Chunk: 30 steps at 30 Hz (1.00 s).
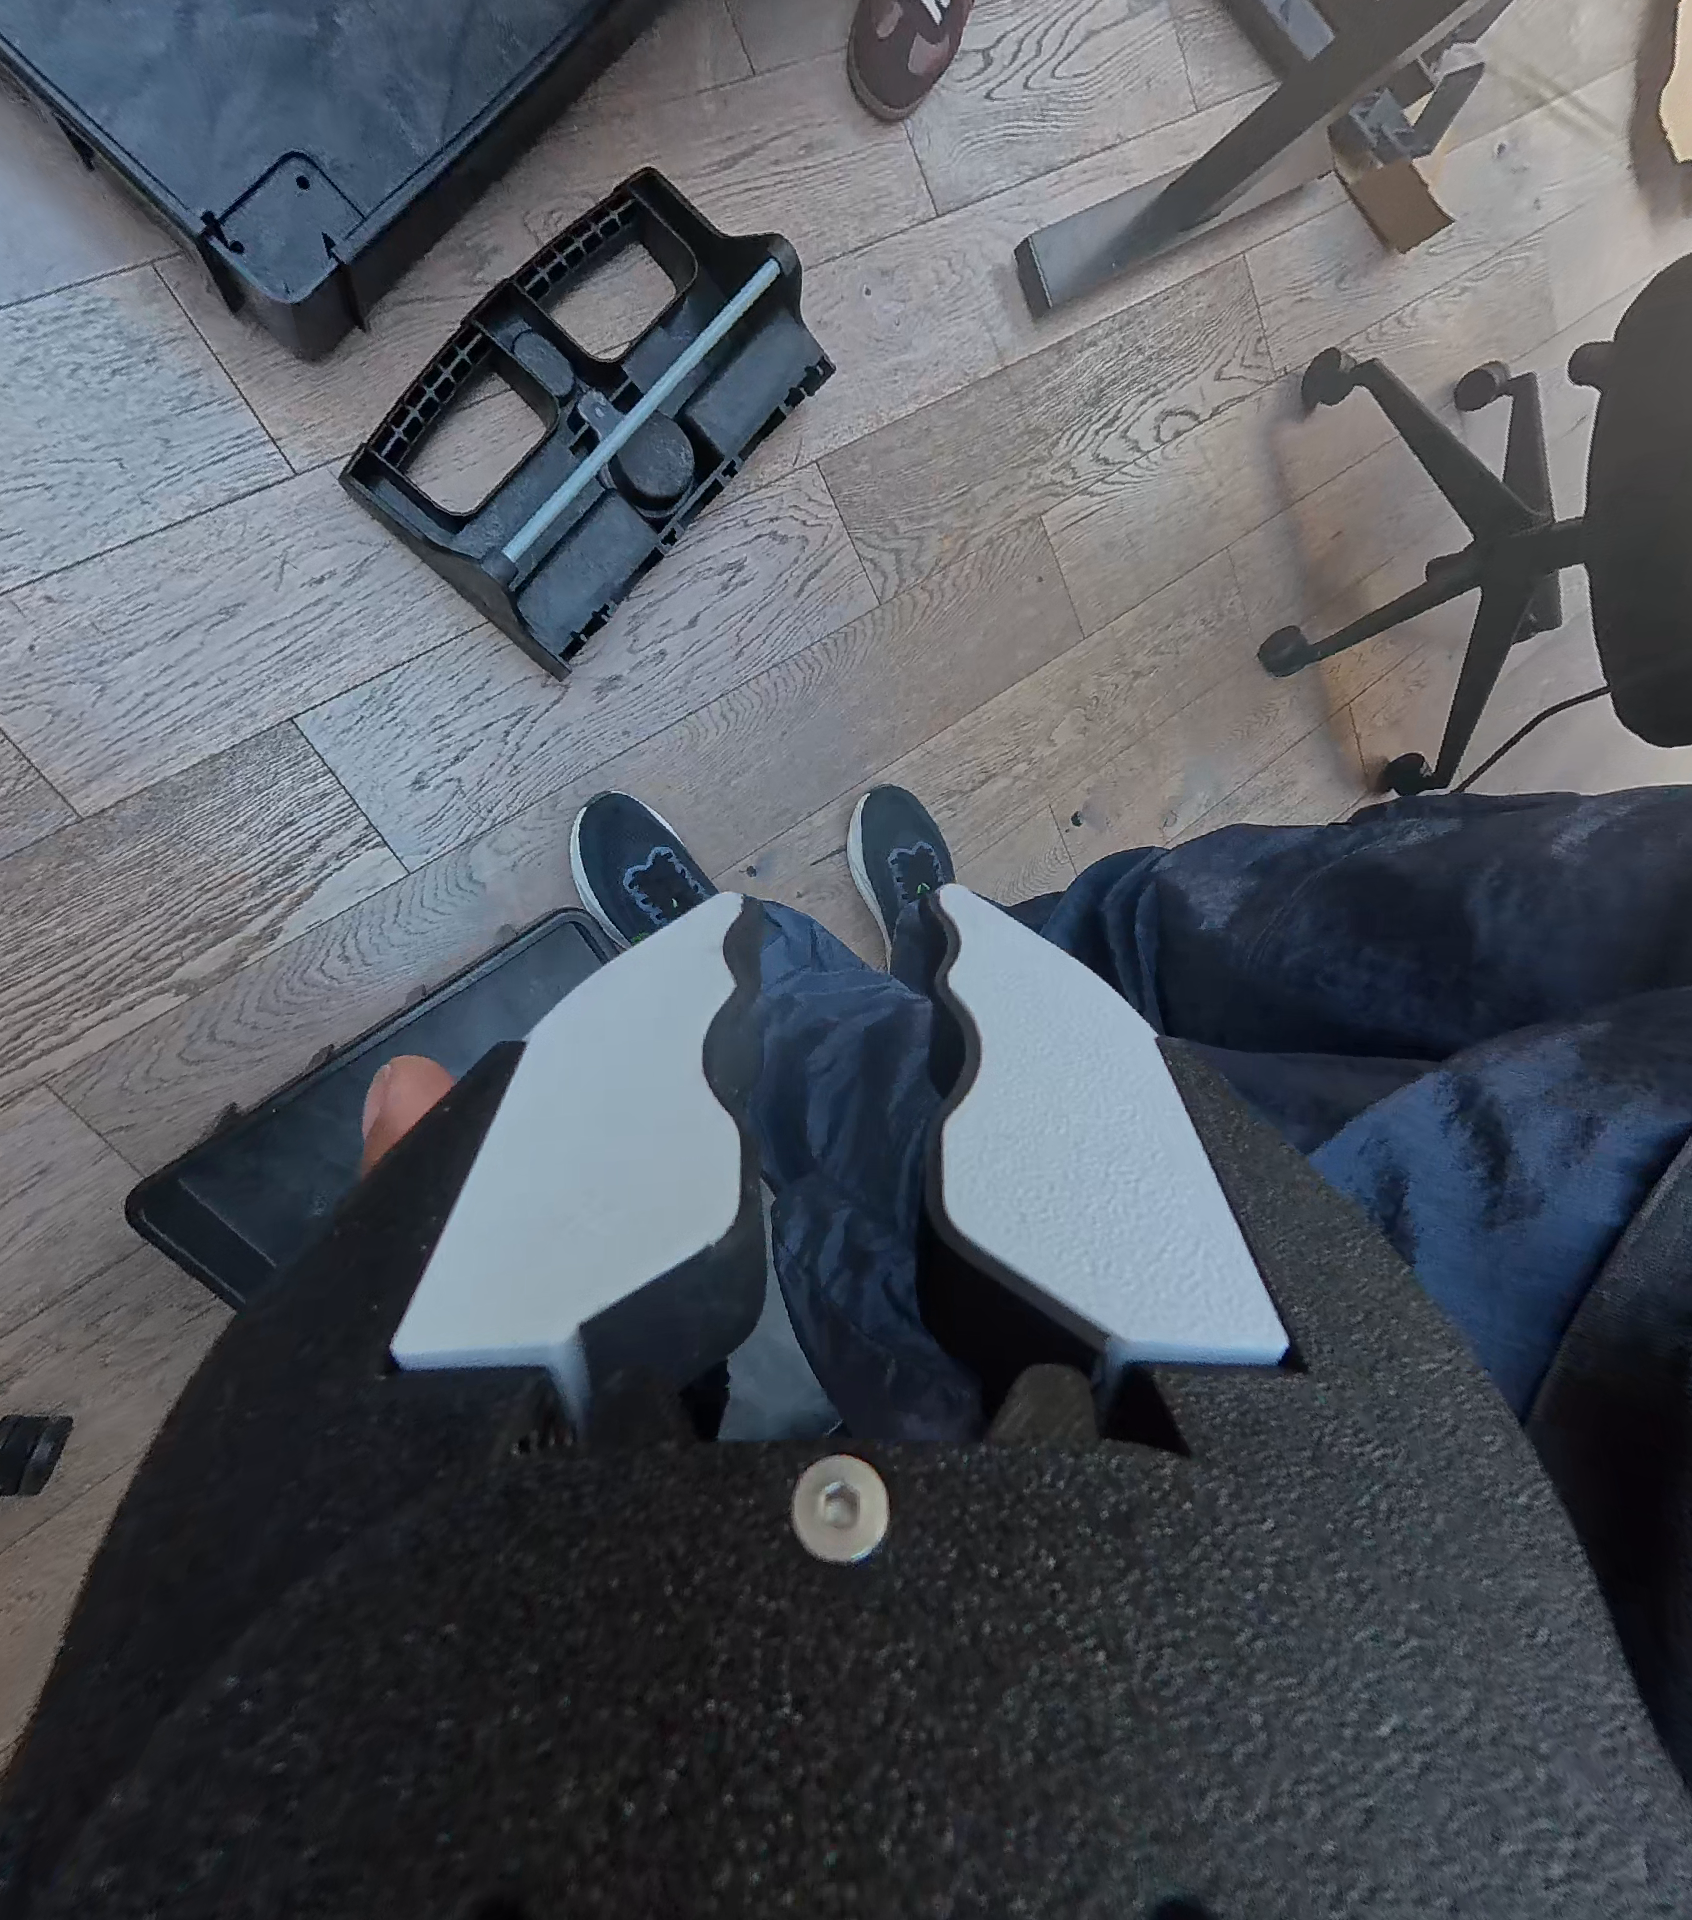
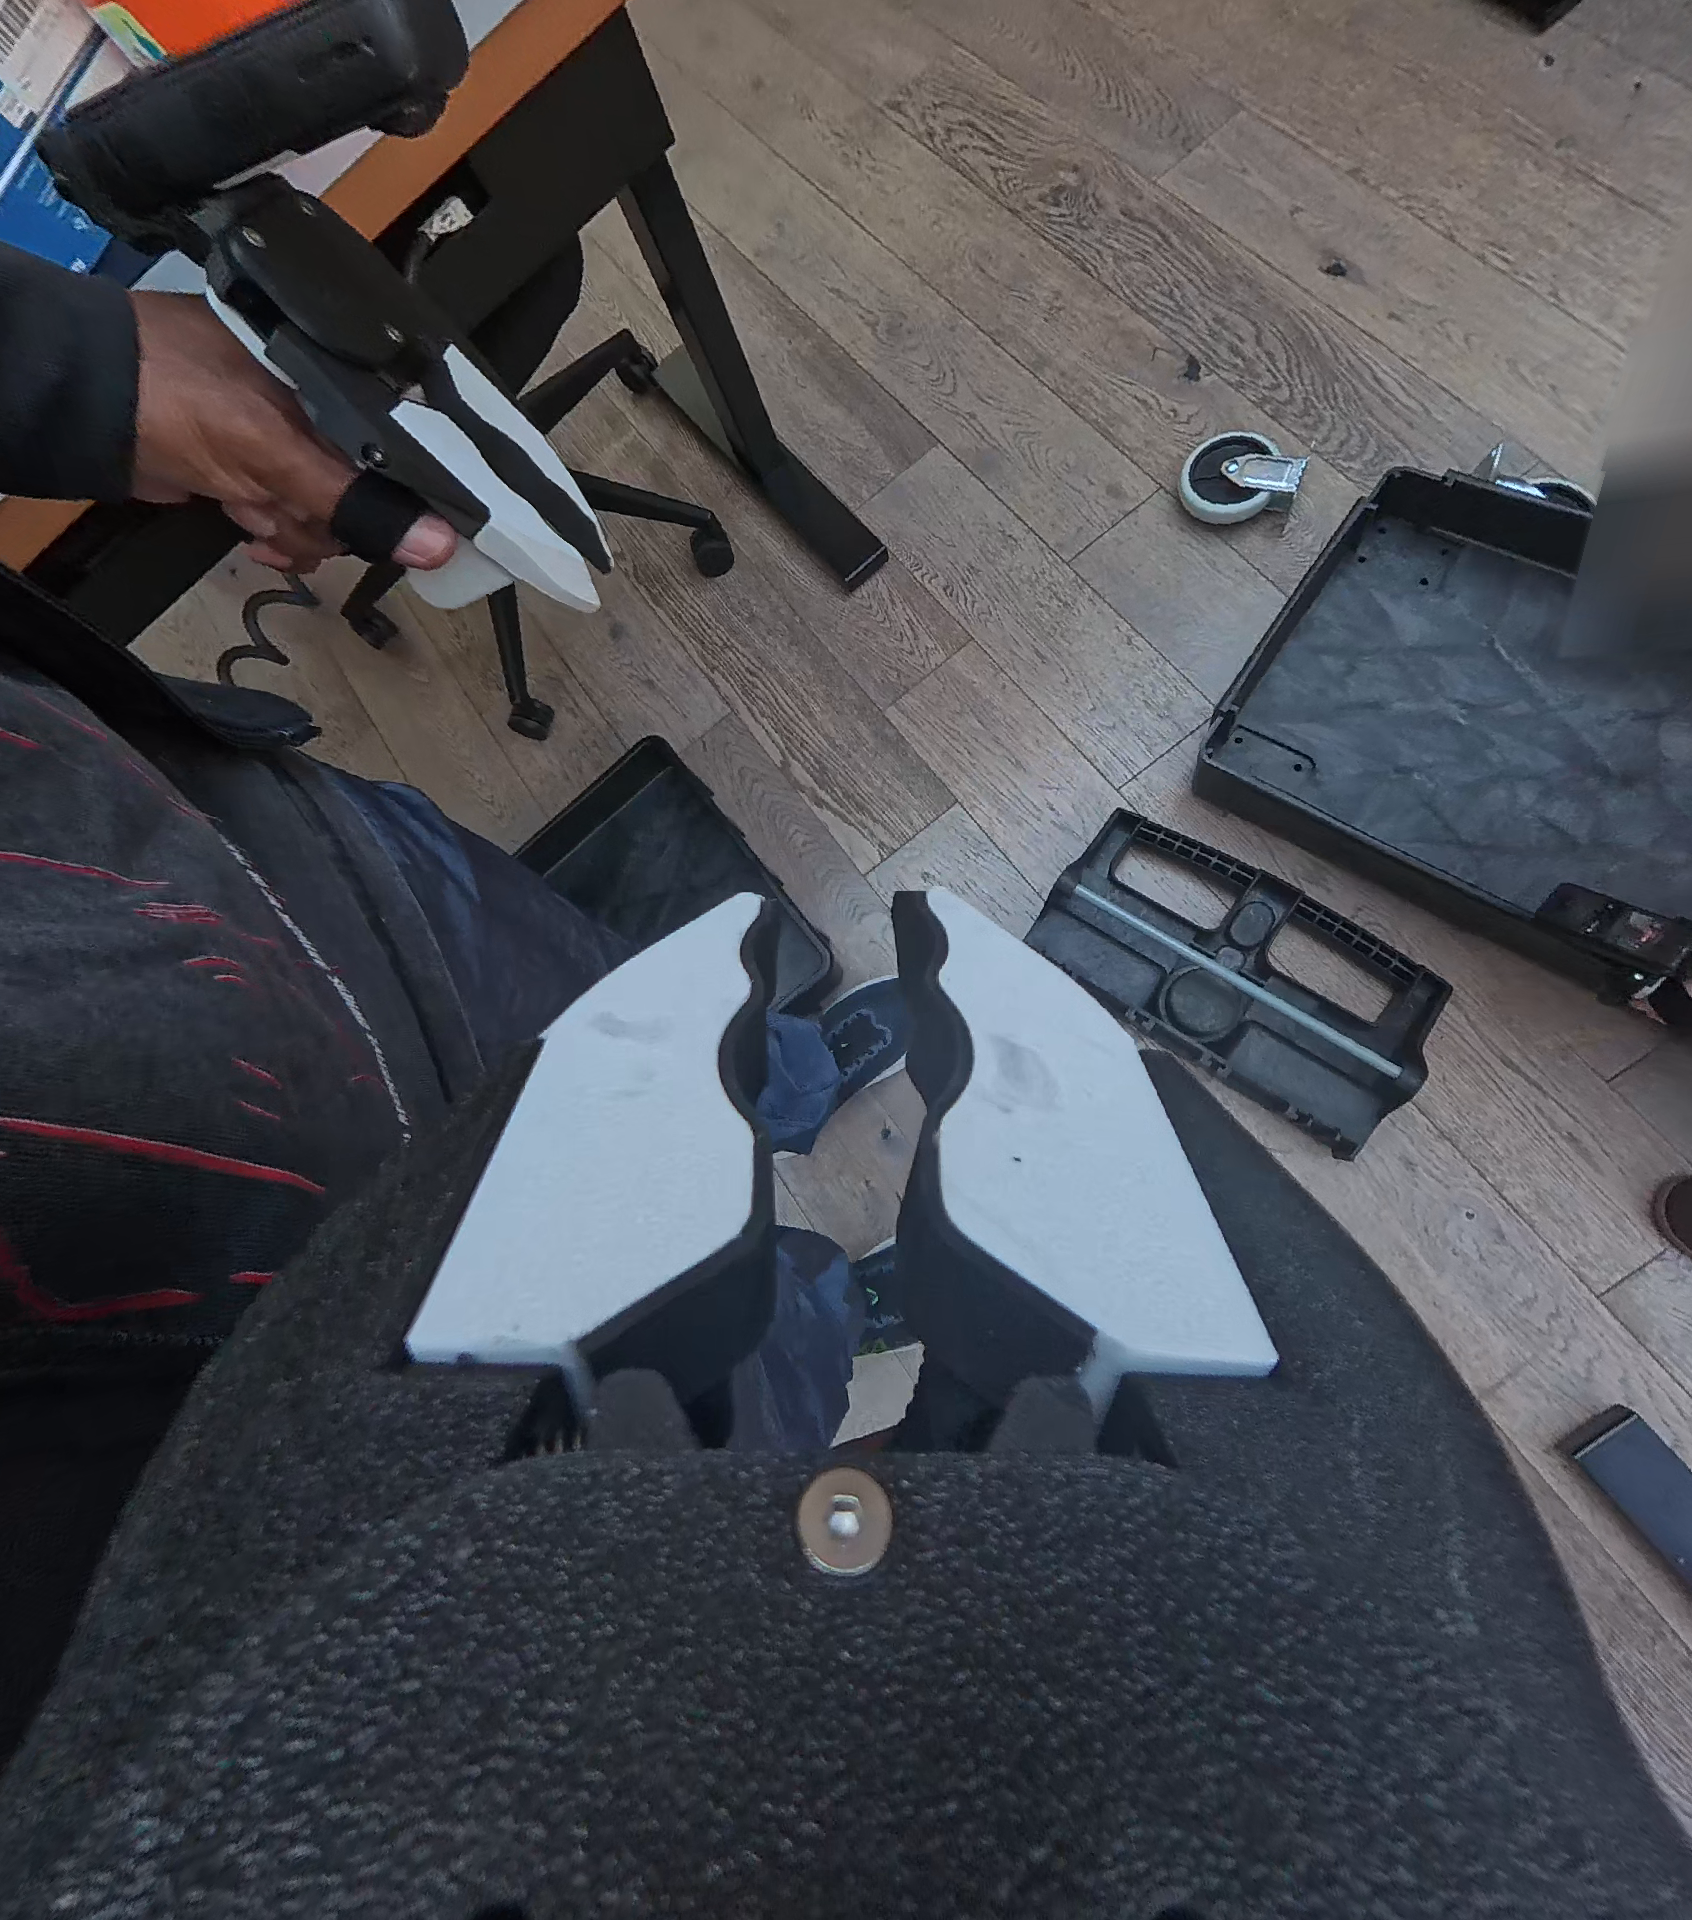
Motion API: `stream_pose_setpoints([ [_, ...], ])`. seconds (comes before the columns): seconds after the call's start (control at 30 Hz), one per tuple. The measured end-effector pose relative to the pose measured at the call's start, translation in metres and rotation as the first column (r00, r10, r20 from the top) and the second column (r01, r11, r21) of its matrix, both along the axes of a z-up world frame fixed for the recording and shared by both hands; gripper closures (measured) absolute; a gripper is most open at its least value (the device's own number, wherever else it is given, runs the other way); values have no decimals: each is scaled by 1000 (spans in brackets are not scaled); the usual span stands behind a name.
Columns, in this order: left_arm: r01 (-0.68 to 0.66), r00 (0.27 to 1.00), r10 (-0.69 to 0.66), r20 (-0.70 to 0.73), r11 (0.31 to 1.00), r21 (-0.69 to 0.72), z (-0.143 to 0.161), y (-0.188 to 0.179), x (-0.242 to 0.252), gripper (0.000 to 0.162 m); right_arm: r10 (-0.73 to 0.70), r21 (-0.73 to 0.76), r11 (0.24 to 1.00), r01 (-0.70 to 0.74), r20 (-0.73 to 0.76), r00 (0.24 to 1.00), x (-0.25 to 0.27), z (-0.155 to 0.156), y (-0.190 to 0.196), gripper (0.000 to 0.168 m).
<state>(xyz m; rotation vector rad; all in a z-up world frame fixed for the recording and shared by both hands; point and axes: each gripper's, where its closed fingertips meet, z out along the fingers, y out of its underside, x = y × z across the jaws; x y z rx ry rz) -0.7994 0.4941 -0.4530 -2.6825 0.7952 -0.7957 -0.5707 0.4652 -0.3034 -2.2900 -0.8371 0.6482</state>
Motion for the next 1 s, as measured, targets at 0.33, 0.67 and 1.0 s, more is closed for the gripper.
stream_pose_setpoints([
  [0.33,20,1000,-20,17,1000,-11,-3,10,-9,132,-20,1,1000,20,2,1000,-16,2,10,146],
  [0.67,70,997,-69,35,997,-20,-6,14,-5,132,-93,7,996,93,19,995,-11,7,-1,146],
  [1.0,103,995,-103,5,993,-57,-18,-23,-4,132,-146,54,988,143,47,988,7,21,-57,146],
])
